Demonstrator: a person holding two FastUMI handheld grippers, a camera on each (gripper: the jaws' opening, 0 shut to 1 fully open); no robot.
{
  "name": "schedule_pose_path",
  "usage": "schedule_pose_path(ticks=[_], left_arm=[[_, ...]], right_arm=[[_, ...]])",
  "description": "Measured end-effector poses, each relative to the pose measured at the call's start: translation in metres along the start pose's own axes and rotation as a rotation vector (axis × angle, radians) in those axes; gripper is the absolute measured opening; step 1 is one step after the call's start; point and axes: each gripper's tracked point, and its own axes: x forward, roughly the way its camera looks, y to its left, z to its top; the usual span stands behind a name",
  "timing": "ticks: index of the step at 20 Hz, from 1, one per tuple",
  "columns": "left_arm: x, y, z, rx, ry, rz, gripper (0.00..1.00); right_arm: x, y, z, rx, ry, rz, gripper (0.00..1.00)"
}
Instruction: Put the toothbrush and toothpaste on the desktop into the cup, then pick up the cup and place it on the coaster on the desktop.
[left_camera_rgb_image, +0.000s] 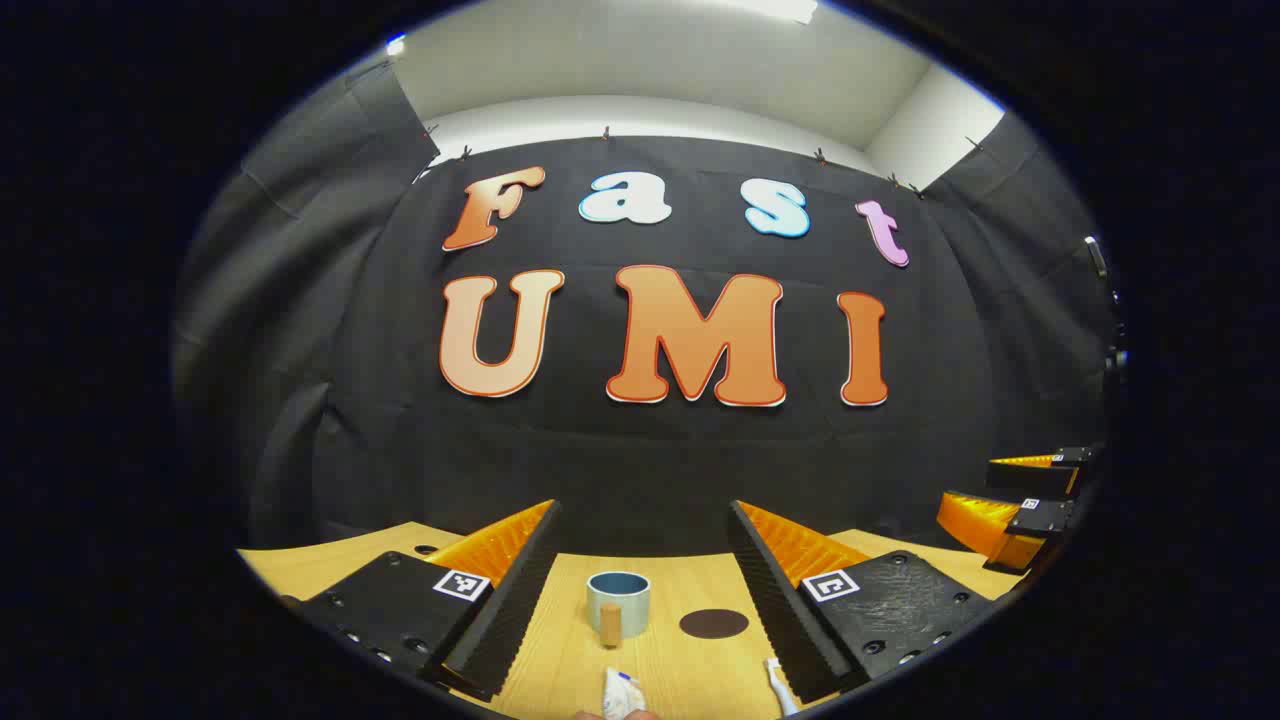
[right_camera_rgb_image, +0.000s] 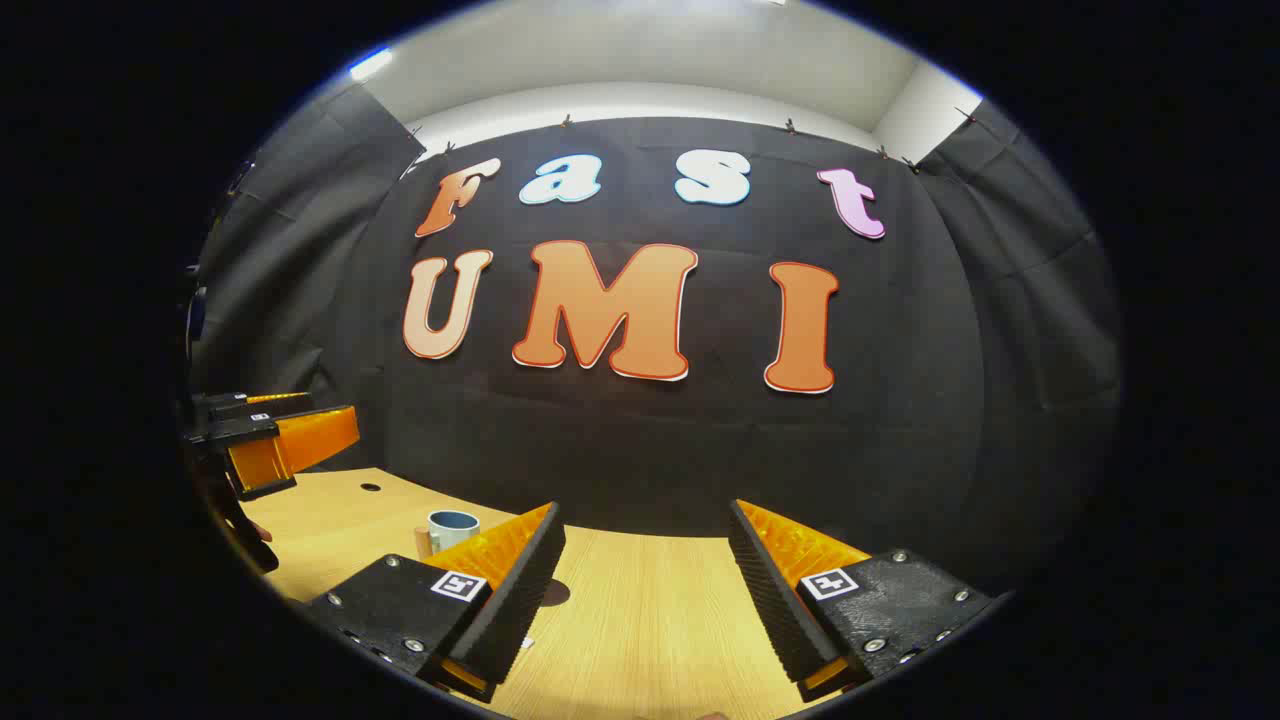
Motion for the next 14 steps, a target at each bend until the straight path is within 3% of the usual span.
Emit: schedule_pose_path(ticks=[2, 4, 14], left_arm=[[0.006, -0.005, -0.012, 0.020, 0.054, -0.054, 0.97], [0.007, 0.000, -0.022, 0.001, 0.089, -0.055, 0.97], [0.012, 0.013, -0.023, 0.018, 0.101, 0.013, 0.98]], right_arm=[[0.003, 0.009, 0.001, -0.001, -0.004, 0.015, 0.98], [0.006, 0.014, 0.001, 0.005, -0.002, 0.026, 0.98], [0.017, 0.017, 0.001, 0.066, 0.009, 0.064, 0.98]])
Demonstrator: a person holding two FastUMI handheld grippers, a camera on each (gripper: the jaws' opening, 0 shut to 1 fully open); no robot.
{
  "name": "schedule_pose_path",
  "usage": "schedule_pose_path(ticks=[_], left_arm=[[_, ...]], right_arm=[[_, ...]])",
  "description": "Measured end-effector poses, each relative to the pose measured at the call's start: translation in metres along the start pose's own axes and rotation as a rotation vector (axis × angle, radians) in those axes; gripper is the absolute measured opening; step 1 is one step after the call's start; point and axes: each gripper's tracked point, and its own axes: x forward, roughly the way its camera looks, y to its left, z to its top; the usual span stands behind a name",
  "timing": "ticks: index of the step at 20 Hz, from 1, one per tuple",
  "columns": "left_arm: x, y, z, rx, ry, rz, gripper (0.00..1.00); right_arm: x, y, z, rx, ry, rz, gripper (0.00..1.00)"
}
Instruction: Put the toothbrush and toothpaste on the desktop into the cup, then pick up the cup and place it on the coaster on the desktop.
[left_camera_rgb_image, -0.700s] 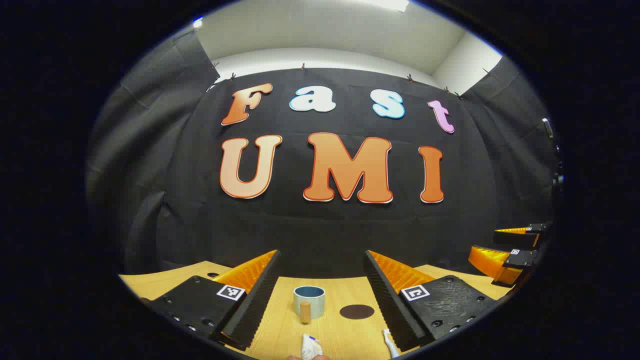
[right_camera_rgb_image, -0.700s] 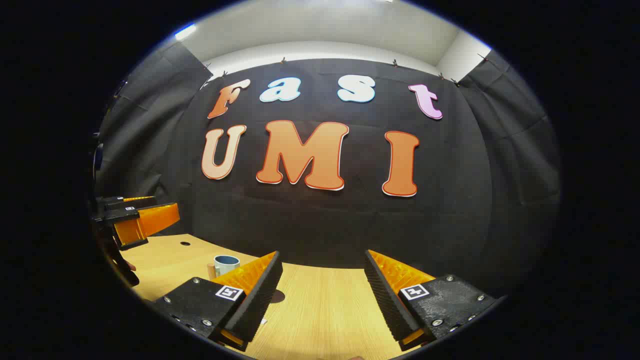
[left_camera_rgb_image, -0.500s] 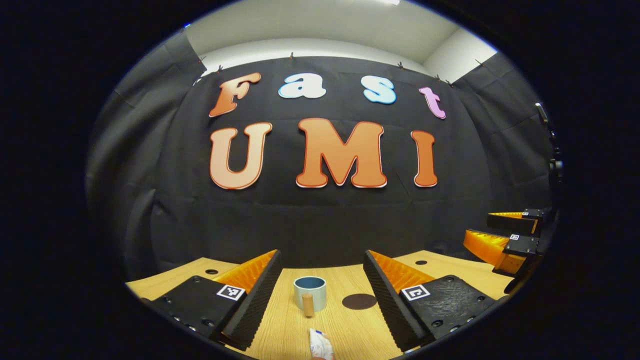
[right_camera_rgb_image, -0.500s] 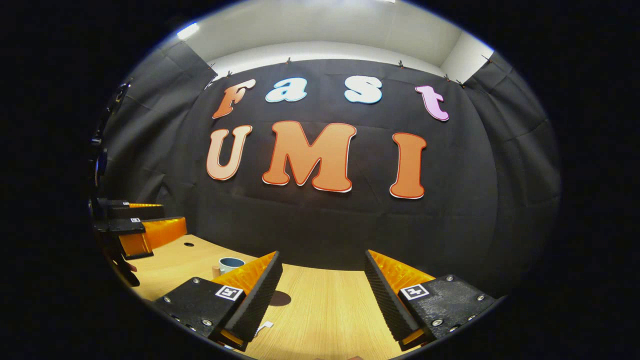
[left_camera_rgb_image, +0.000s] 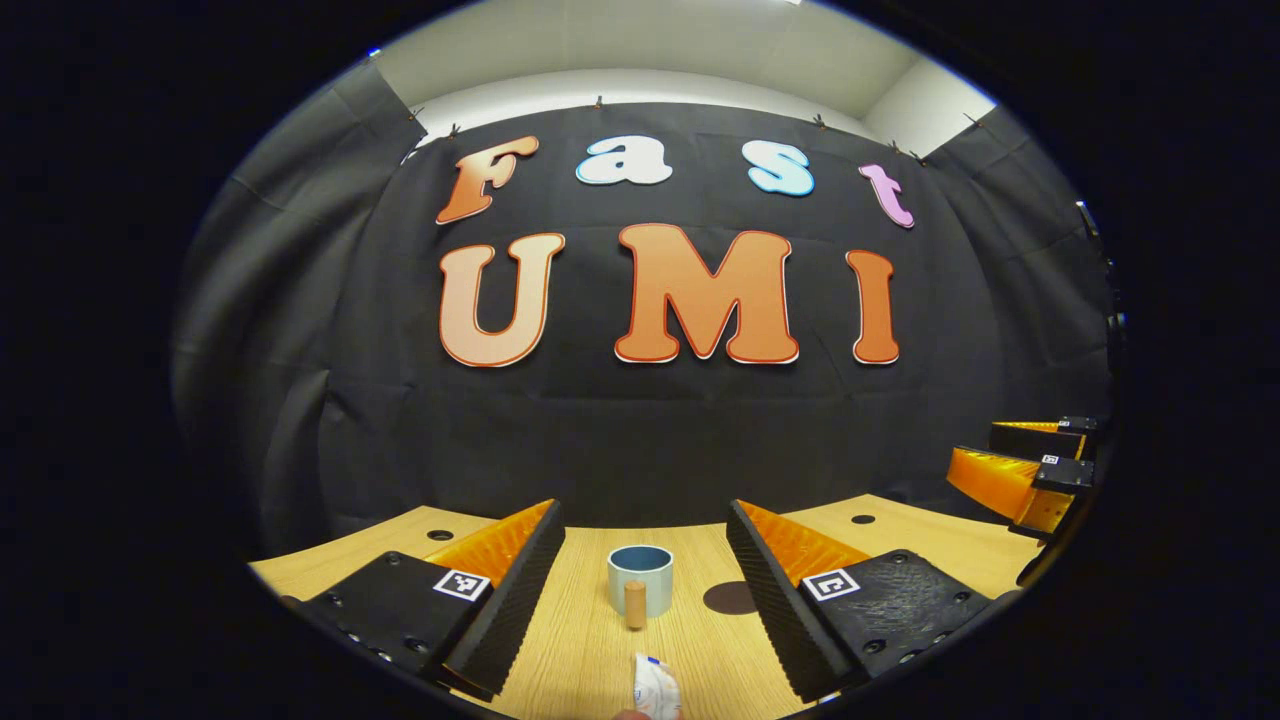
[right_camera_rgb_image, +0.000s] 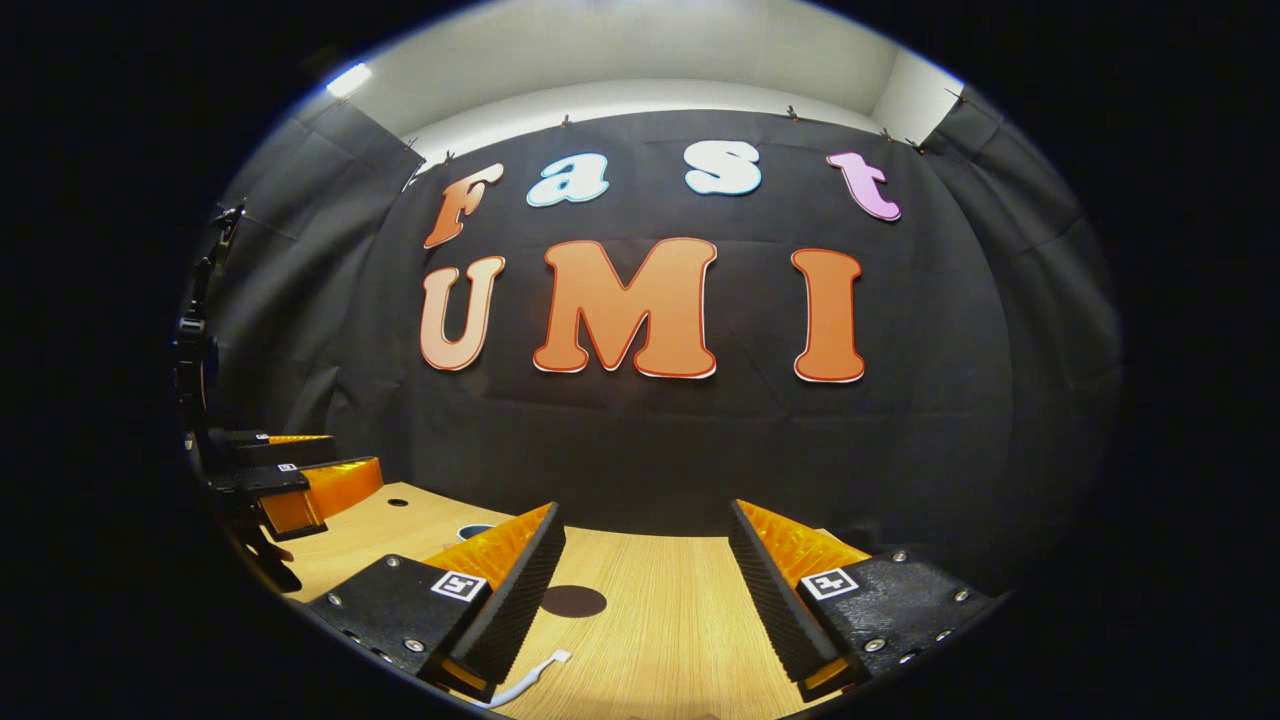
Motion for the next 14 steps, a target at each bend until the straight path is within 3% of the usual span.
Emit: schedule_pose_path(ticks=[6, 14], left_arm=[[0.008, 0.004, -0.014, 0.009, 0.091, 0.014, 0.97], [0.019, 0.015, -0.098, -0.016, 0.445, -0.016, 0.98]], right_arm=[[0.005, 0.000, -0.021, 0.001, 0.089, 0.010, 0.99], [0.003, 0.024, -0.083, 0.090, 0.372, 0.073, 0.99]])
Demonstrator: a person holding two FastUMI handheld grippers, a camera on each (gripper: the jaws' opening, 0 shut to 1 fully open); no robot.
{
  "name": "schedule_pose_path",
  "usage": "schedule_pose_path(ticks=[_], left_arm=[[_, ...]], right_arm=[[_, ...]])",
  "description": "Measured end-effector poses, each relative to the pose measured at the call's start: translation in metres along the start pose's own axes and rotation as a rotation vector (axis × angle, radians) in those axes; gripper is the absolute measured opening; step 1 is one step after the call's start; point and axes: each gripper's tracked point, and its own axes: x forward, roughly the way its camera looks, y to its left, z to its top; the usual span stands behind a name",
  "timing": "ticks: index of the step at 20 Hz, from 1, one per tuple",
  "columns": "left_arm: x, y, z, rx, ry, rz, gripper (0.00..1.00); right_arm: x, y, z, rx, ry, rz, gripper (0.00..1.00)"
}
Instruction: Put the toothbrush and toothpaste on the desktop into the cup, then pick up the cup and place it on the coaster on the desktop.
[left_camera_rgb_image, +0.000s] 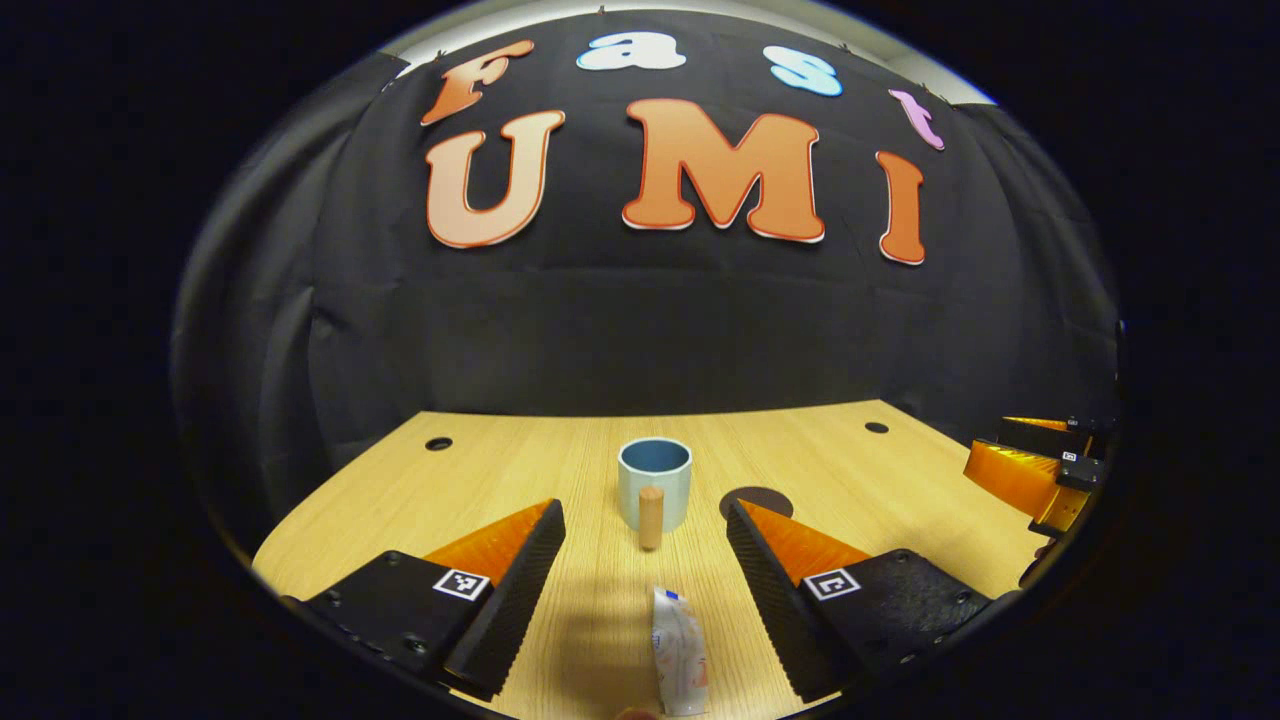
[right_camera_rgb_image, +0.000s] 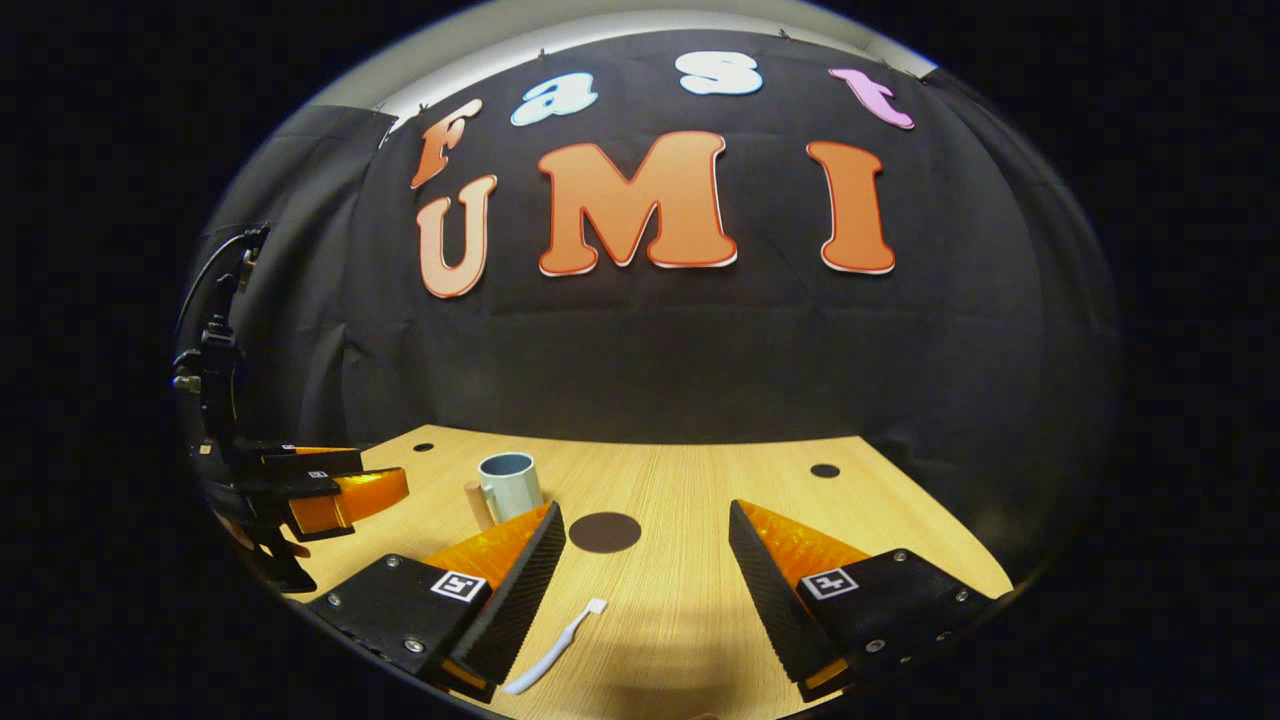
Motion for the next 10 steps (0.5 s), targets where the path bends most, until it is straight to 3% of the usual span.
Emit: schedule_pose_path(ticks=[6, 10], left_arm=[[0.028, -0.006, -0.047, -0.038, 0.173, -0.032, 0.98], [0.033, -0.014, -0.078, -0.039, 0.308, -0.070, 0.98]], right_arm=[[0.017, 0.026, -0.061, -0.024, 0.263, 0.050, 0.95], [0.025, 0.048, -0.092, 0.010, 0.423, 0.091, 0.88]])
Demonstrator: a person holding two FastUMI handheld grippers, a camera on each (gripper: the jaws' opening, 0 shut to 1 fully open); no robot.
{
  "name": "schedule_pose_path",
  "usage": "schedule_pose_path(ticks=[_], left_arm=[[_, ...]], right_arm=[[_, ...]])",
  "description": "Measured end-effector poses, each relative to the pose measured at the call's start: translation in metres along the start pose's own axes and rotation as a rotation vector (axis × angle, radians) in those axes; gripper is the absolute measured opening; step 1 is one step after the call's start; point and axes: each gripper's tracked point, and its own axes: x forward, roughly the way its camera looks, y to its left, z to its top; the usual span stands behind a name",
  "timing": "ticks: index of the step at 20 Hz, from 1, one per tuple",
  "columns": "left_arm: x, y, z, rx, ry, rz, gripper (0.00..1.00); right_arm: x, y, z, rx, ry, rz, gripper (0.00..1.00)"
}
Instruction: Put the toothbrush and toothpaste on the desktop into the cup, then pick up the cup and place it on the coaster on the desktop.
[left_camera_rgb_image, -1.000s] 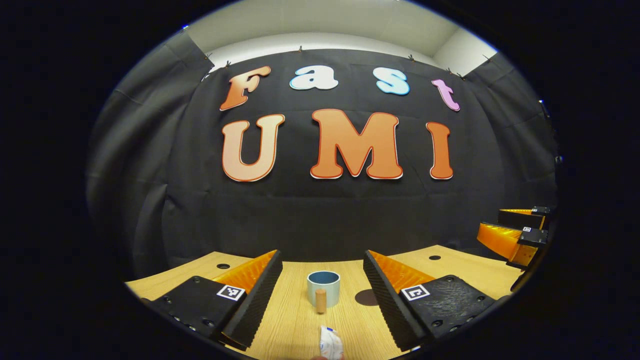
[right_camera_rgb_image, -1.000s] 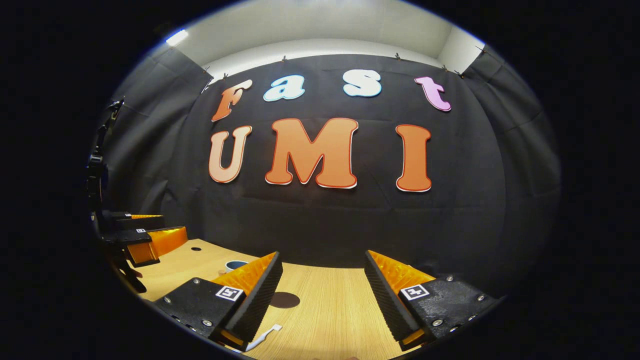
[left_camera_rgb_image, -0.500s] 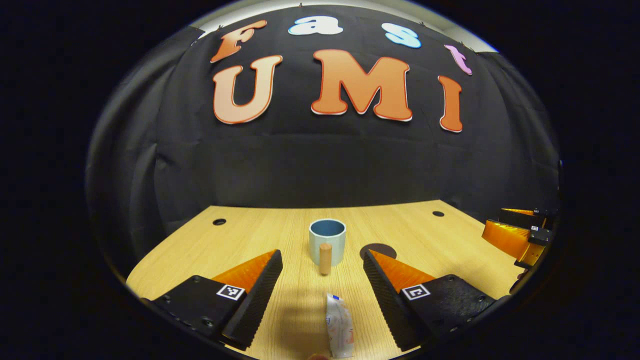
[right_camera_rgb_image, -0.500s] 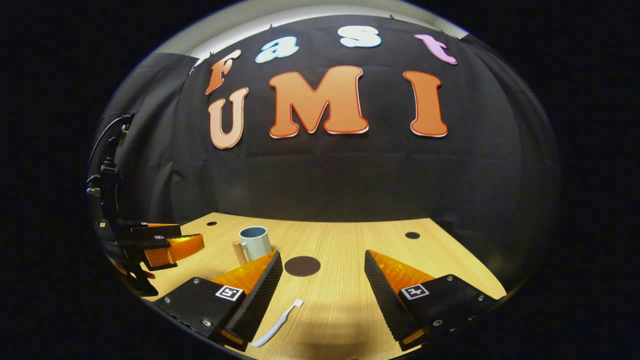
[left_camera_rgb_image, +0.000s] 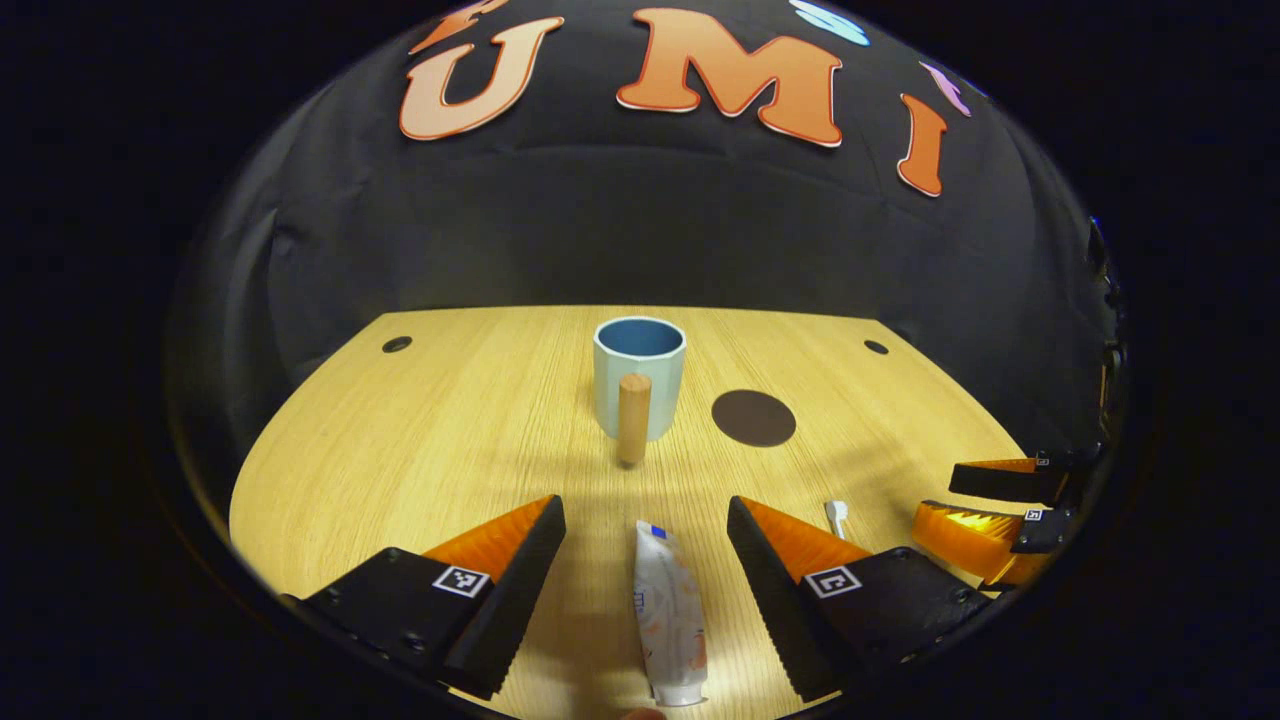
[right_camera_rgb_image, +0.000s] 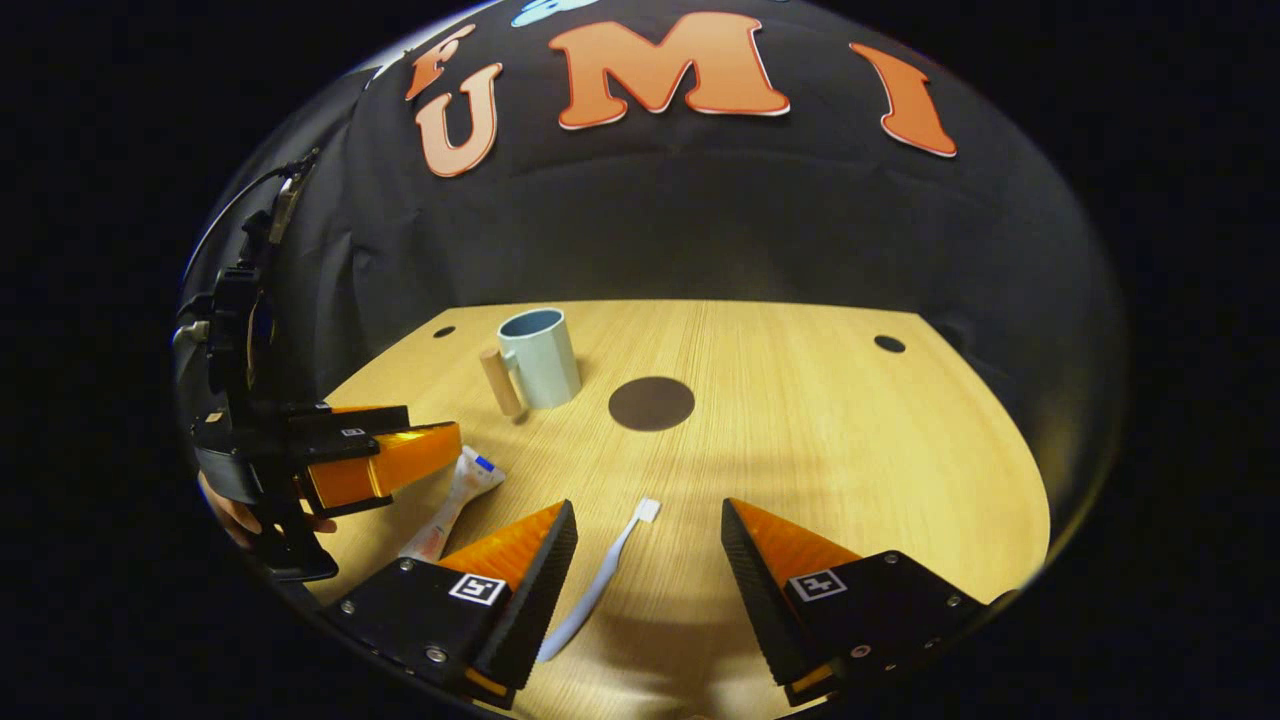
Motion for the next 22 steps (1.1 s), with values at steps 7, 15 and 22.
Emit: schedule_pose_path(ticks=[7, 15, 22], left_arm=[[0.016, 0.006, -0.045, 0.033, 0.231, 0.011, 1.00], [0.016, 0.005, -0.070, 0.048, 0.402, -0.004, 0.99], [0.009, -0.001, -0.078, 0.095, 0.566, 0.000, 0.98]], right_arm=[[0.020, 0.000, -0.042, 0.032, 0.214, 0.006, 0.72], [0.032, 0.012, -0.061, 0.101, 0.330, 0.020, 0.58], [0.043, 0.011, -0.057, 0.036, 0.358, -0.020, 0.34]])
